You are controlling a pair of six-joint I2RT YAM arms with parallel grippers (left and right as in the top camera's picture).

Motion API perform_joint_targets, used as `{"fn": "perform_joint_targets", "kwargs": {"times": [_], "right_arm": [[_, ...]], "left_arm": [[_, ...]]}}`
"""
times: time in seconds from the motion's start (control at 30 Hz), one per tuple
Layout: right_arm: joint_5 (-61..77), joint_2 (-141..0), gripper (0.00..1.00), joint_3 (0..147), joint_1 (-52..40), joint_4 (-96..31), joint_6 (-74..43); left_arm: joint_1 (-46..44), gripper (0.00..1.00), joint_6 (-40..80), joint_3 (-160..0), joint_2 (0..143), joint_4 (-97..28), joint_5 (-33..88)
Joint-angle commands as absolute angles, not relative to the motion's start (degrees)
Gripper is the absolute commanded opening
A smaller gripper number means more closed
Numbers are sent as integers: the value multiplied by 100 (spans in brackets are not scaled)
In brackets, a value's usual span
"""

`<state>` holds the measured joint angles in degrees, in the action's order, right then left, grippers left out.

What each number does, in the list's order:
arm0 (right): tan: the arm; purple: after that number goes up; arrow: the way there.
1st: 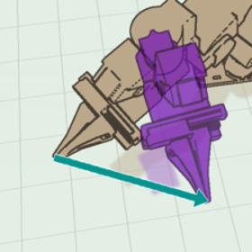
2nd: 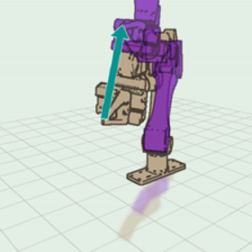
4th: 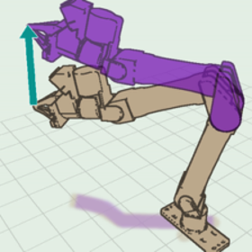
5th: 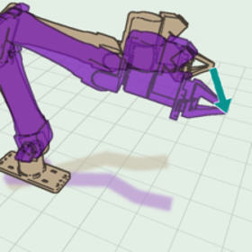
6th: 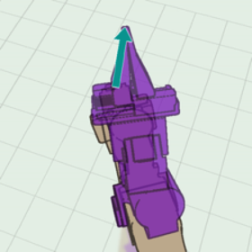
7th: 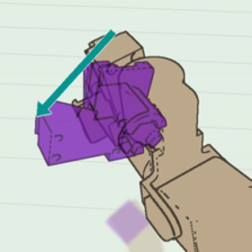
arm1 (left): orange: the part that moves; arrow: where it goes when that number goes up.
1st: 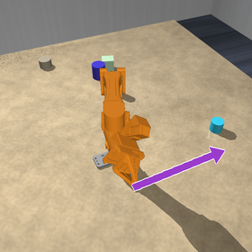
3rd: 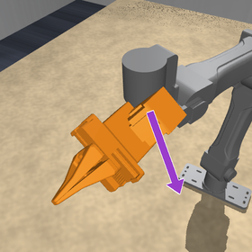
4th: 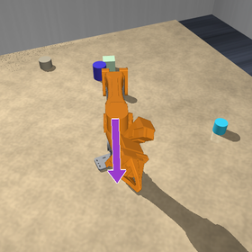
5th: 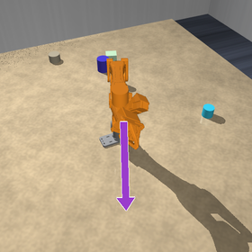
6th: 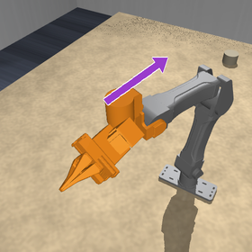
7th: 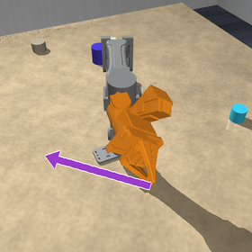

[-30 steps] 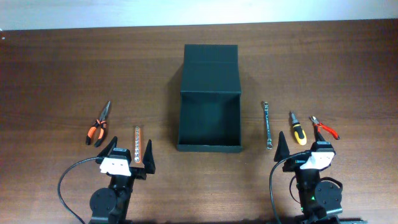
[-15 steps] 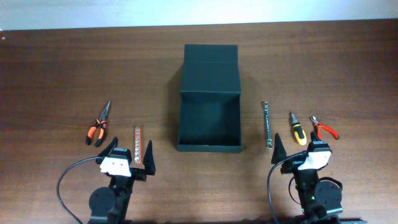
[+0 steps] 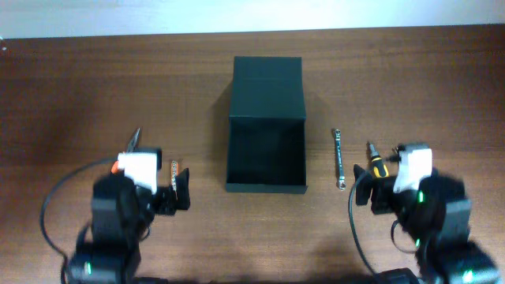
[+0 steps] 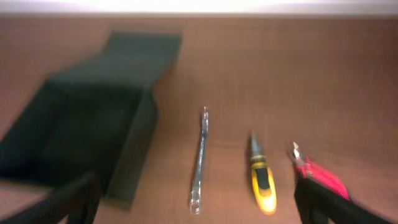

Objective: Pack container
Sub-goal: 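Lower right gripper onto the silver wrench and close on it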

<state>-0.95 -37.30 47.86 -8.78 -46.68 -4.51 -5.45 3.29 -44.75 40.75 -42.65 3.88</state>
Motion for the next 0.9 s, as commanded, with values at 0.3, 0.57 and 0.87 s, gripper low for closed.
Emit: {"fn": "perform_joint_targets", "kwargs": {"times": [0.3, 0.57, 0.87], "right_arm": [[172, -7234, 99, 8047, -860, -7498, -471], [176, -8840, 99, 8047, -860, -7057, -473], [-3, -10125, 99, 8047, -860, -6160, -473]], "left_arm": [[-548, 99, 281, -7087, 7371, -6692, 408], [-548, 99, 281, -7089, 7627, -6665, 126], [-545, 99, 281, -7089, 7627, -6423, -392]]}}
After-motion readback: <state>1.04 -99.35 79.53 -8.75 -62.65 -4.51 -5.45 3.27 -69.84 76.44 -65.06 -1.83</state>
